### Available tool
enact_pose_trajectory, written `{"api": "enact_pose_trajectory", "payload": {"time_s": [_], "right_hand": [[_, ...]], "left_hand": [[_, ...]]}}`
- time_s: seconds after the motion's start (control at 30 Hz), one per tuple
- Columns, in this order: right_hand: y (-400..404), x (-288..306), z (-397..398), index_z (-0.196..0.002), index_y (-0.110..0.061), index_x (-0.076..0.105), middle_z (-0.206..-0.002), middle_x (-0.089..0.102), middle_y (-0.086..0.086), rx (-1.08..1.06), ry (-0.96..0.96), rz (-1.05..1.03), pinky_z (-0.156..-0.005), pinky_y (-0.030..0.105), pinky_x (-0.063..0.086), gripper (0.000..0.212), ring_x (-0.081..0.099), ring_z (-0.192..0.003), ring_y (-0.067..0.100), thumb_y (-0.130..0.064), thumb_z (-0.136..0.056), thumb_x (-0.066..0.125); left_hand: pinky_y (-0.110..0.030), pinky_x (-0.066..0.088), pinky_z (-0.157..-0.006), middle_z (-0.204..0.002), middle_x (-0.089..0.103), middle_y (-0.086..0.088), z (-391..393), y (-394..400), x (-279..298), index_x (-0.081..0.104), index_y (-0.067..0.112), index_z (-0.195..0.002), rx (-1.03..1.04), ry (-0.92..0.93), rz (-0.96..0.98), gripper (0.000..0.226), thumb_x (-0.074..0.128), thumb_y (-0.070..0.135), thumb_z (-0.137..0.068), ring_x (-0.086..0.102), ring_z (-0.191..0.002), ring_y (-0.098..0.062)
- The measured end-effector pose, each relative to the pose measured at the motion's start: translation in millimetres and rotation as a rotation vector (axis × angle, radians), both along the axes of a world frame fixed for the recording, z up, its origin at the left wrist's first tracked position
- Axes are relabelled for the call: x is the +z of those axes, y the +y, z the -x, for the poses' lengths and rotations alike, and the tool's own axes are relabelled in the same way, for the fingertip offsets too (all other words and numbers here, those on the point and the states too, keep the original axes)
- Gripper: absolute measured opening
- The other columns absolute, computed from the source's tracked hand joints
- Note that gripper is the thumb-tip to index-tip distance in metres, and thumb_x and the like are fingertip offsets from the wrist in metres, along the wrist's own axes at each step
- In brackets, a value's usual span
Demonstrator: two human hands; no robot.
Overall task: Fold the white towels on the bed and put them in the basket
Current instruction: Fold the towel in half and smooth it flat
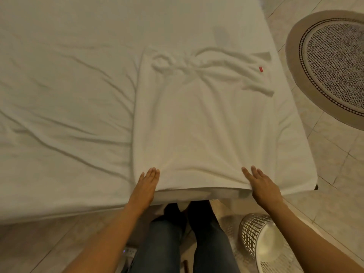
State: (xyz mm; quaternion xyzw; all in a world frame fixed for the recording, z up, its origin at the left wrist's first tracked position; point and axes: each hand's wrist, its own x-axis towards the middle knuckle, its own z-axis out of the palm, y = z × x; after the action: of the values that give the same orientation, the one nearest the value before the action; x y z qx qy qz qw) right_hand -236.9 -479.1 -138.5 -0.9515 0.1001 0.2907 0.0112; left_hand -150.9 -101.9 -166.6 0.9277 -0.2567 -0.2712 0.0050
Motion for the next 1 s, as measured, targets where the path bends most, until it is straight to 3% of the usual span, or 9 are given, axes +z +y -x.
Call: {"api": "enact_pose_trajectory", "payload": {"time_s": [0.07,0.17,0.2,0.33,0.47,0.67,0.73,0.87,1.0], "right_hand": [[-3,-3,-5,-0.151,-0.028,0.006,-0.159,0.013,0.008,-0.027,-0.009,0.003,-0.112,0.035,0.027,0.076,0.02,-0.144,0.026,0.004,-0.09,0.039],[-8,-13,-12,-0.151,-0.029,0.009,-0.158,0.016,0.007,-0.044,-0.022,0.007,-0.111,0.035,0.029,0.072,0.022,-0.143,0.026,0.001,-0.092,0.039],[-8,-18,-12,-0.151,-0.028,0.01,-0.158,0.017,0.008,-0.042,-0.021,0.007,-0.111,0.035,0.03,0.072,0.023,-0.143,0.026,0.0,-0.092,0.039],[-11,-37,-7,-0.151,-0.027,0.014,-0.155,0.022,0.011,-0.05,0.007,0.019,-0.11,0.036,0.031,0.072,0.026,-0.141,0.028,-0.001,-0.09,0.044],[-23,-40,-3,-0.146,-0.019,0.033,-0.144,0.041,0.019,-0.061,-0.022,0.087,-0.108,0.044,0.037,0.076,0.038,-0.133,0.036,0.005,-0.077,0.056],[-39,-23,-39,-0.137,-0.013,0.049,-0.133,0.053,0.024,-0.053,-0.145,0.17,-0.106,0.052,0.034,0.08,0.048,-0.126,0.04,0.008,-0.062,0.069],[-46,-19,-59,-0.135,-0.012,0.051,-0.131,0.055,0.024,-0.059,-0.161,0.219,-0.109,0.053,0.025,0.079,0.048,-0.126,0.041,0.008,-0.061,0.071],[-72,-11,-116,-0.132,-0.013,0.053,-0.132,0.054,0.024,-0.08,-0.209,0.287,-0.114,0.042,-0.016,0.065,0.042,-0.13,0.042,0.009,-0.072,0.063],[-105,2,-181,-0.132,-0.013,0.053,-0.136,0.05,0.025,-0.052,-0.239,0.321,-0.113,0.046,-0.022,0.059,0.036,-0.135,0.042,0.005,-0.076,0.06]], "left_hand": [[-0.053,0.05,-0.086,-0.122,0.062,-0.024,-13,-8,4,0.06,-0.009,-0.118,0.029,-0.038,0.048,0.092,0.069,-0.026,-0.028,0.063,-0.109,-0.037],[-0.045,0.024,-0.114,-0.15,0.033,-0.02,-31,-16,-4,0.033,-0.003,-0.143,0.099,-0.03,0.088,0.077,0.049,-0.023,-0.07,0.031,-0.14,-0.033],[-0.044,0.02,-0.116,-0.152,0.027,-0.018,-33,-17,-11,0.028,-0.001,-0.145,0.097,-0.031,0.091,0.075,0.045,-0.021,-0.075,0.025,-0.143,-0.032],[-0.047,0.03,-0.11,-0.151,0.032,-0.02,-38,-20,-33,0.032,0.007,-0.145,0.087,-0.003,-0.019,0.085,0.061,-0.017,-0.068,0.033,-0.139,-0.032],[-0.047,0.009,-0.118,-0.159,0.003,-0.014,-44,-14,-32,0.005,0.011,-0.151,0.115,0.053,-0.068,0.07,0.033,-0.011,-0.091,0.005,-0.148,-0.028],[-0.042,0.016,-0.118,-0.159,0.01,-0.013,-93,-25,-11,0.01,0.007,-0.151,0.127,-0.035,0.019,0.066,0.029,-0.013,-0.09,0.015,-0.147,-0.024],[-0.04,0.016,-0.118,-0.159,0.009,-0.011,-124,-39,-3,0.009,0.009,-0.151,0.141,-0.069,-0.02,0.064,0.029,-0.01,-0.093,0.014,-0.147,-0.021],[-0.041,0.016,-0.117,-0.159,0.012,-0.01,-190,-58,17,0.008,0.009,-0.151,0.105,-0.142,-0.2,0.074,0.052,0.01,-0.091,0.014,-0.147,-0.019],[-0.043,0.018,-0.117,-0.156,0.021,-0.007,-252,-69,34,0.012,0.008,-0.15,0.059,-0.241,-0.321,0.08,0.06,0.012,-0.085,0.018,-0.146,-0.02]]}}
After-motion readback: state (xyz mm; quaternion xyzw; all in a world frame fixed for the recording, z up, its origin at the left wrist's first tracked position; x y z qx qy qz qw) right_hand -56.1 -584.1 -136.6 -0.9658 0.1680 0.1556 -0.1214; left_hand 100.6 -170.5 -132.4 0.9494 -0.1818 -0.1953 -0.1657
